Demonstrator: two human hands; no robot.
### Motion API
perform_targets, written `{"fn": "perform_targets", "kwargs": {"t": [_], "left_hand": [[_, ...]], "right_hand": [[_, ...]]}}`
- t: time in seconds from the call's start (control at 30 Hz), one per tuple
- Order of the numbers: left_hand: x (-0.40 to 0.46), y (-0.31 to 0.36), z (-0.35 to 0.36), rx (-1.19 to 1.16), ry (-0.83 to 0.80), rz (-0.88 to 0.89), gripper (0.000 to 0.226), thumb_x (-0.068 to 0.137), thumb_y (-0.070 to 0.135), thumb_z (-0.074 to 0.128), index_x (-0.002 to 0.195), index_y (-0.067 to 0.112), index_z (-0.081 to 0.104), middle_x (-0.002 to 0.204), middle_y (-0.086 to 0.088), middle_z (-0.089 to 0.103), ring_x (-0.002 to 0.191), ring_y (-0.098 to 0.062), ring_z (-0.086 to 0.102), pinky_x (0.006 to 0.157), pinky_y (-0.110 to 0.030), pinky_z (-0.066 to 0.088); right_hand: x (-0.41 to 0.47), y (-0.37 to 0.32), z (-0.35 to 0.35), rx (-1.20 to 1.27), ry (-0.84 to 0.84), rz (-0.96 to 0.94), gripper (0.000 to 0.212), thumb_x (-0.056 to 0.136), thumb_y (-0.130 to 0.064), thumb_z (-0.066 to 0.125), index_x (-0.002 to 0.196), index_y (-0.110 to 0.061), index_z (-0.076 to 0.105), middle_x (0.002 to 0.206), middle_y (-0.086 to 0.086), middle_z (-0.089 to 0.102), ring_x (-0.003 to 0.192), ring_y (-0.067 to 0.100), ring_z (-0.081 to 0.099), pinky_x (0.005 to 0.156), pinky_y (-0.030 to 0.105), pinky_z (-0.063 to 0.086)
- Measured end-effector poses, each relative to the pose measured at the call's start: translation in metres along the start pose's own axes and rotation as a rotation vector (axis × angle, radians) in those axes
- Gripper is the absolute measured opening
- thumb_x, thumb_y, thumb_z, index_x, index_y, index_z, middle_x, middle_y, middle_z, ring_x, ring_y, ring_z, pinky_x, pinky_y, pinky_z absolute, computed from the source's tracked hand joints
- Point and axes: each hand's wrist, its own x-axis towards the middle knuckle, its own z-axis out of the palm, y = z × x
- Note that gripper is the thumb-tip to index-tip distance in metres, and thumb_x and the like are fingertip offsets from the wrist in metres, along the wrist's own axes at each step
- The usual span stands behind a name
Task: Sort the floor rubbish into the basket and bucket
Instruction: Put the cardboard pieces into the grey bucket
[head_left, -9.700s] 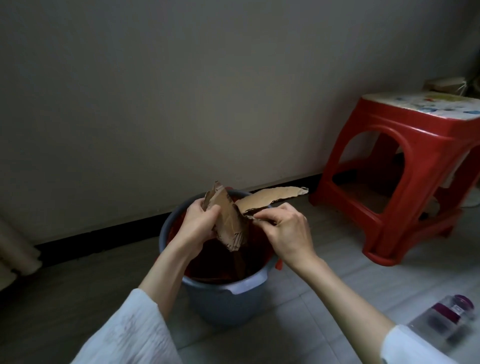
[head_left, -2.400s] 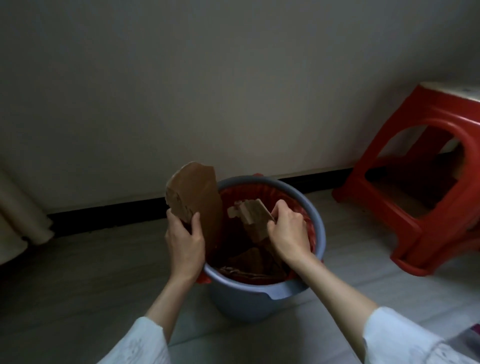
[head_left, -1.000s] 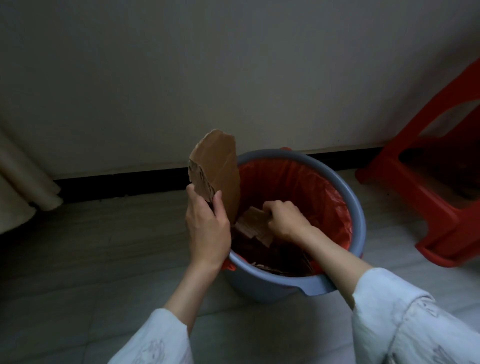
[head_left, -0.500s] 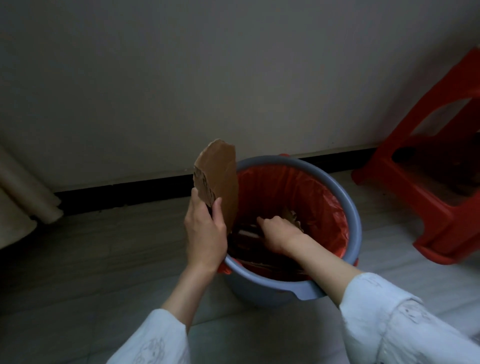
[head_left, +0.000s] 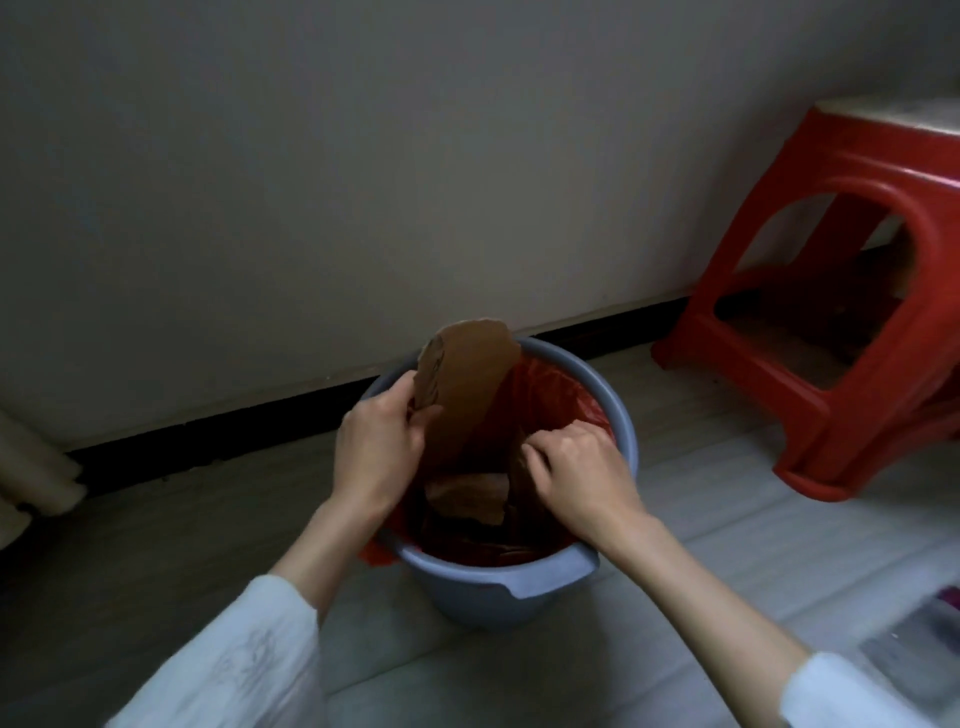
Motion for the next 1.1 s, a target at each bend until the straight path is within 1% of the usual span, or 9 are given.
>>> {"fn": "perform_targets", "kwargs": {"t": [0.1, 0.23, 0.3, 0.43, 0.6, 0.7, 0.8, 0.9, 1.1], "left_hand": [[0.009, 0.013, 0.016, 0.141, -0.112, -0.040, 0.031, 0.082, 0.014, 0.061, 0.113, 0.021, 0.062, 0.100, -0.014, 0.070, 0.097, -0.035, 0.064, 0.076, -0.039, 0.051], [0.009, 0.010, 0.040, 0.372, -0.702, -0.294, 0.030, 0.086, 0.015, 0.055, 0.114, 0.019, 0.064, 0.117, -0.014, 0.063, 0.111, -0.032, 0.058, 0.088, -0.035, 0.047], [0.015, 0.009, 0.040, 0.363, -0.843, -0.330, 0.041, 0.085, 0.014, 0.058, 0.125, 0.018, 0.057, 0.129, -0.009, 0.056, 0.118, -0.025, 0.054, 0.095, -0.029, 0.044], [0.018, 0.026, 0.030, 0.277, -0.740, -0.212, 0.051, 0.085, -0.002, 0.041, 0.132, 0.016, 0.050, 0.130, -0.007, 0.057, 0.123, -0.022, 0.050, 0.102, -0.027, 0.039], [0.009, 0.080, 0.027, -0.019, -0.329, 0.052, 0.029, 0.089, 0.006, 0.051, 0.113, 0.017, 0.063, 0.106, -0.003, 0.068, 0.099, -0.020, 0.063, 0.089, -0.029, 0.046], [-0.011, 0.135, 0.047, -0.143, -0.281, 0.293, 0.030, 0.084, 0.000, 0.052, 0.109, 0.015, 0.062, 0.098, -0.002, 0.066, 0.089, -0.019, 0.063, 0.083, -0.032, 0.049], [-0.042, 0.182, 0.088, -0.178, -0.387, 0.459, 0.030, 0.085, 0.004, 0.049, 0.110, 0.017, 0.059, 0.097, -0.001, 0.062, 0.087, -0.019, 0.061, 0.077, -0.034, 0.050], [-0.089, 0.207, 0.132, -0.216, -0.507, 0.459, 0.029, 0.087, 0.004, 0.046, 0.110, 0.017, 0.058, 0.096, -0.001, 0.061, 0.083, -0.017, 0.059, 0.077, -0.036, 0.050], [-0.202, 0.231, 0.209, -0.103, -1.051, 0.406, 0.034, 0.092, 0.011, 0.043, 0.122, 0.024, 0.051, 0.117, 0.002, 0.057, 0.098, -0.017, 0.057, 0.087, -0.033, 0.047]], "right_hand": [[-0.002, -0.002, -0.001, 0.173, 0.192, 0.123, 0.026, 0.088, -0.021, 0.048, 0.085, -0.009, 0.072, 0.077, 0.010, 0.072, 0.076, 0.030, 0.066, 0.072, 0.038, 0.050], [-0.005, -0.002, -0.004, 0.291, 0.309, 0.159, 0.021, 0.086, -0.015, 0.052, 0.086, -0.008, 0.072, 0.076, 0.010, 0.072, 0.073, 0.030, 0.066, 0.071, 0.038, 0.051], [-0.002, 0.000, -0.005, 0.399, 0.344, 0.195, 0.023, 0.088, -0.016, 0.050, 0.090, -0.009, 0.071, 0.081, 0.008, 0.072, 0.079, 0.027, 0.065, 0.077, 0.038, 0.049], [-0.014, 0.014, -0.010, 0.471, 0.441, 0.267, 0.032, 0.086, -0.023, 0.042, 0.095, -0.014, 0.071, 0.090, 0.002, 0.071, 0.089, 0.019, 0.062, 0.084, 0.030, 0.040], [-0.040, 0.058, -0.035, 0.424, 0.421, 0.241, 0.035, 0.084, -0.022, 0.039, 0.101, -0.011, 0.068, 0.098, 0.005, 0.067, 0.093, 0.023, 0.059, 0.084, 0.026, 0.041], [-0.062, 0.093, -0.051, 0.440, 0.362, 0.372, 0.027, 0.090, -0.014, 0.048, 0.111, -0.011, 0.063, 0.109, 0.006, 0.063, 0.103, 0.023, 0.057, 0.090, 0.027, 0.040], [-0.098, 0.136, -0.066, 0.458, 0.258, 0.575, 0.025, 0.092, -0.015, 0.051, 0.115, -0.012, 0.061, 0.113, 0.007, 0.062, 0.106, 0.023, 0.058, 0.091, 0.027, 0.040], [-0.149, 0.171, -0.076, 0.474, 0.190, 0.760, 0.025, 0.093, -0.017, 0.050, 0.115, -0.010, 0.061, 0.115, 0.007, 0.065, 0.106, 0.023, 0.059, 0.091, 0.025, 0.039], [-0.293, 0.225, -0.052, 0.359, 0.132, 1.063, 0.025, 0.093, -0.012, 0.049, 0.114, -0.008, 0.062, 0.115, 0.012, 0.065, 0.110, 0.028, 0.057, 0.091, 0.028, 0.040]]}}
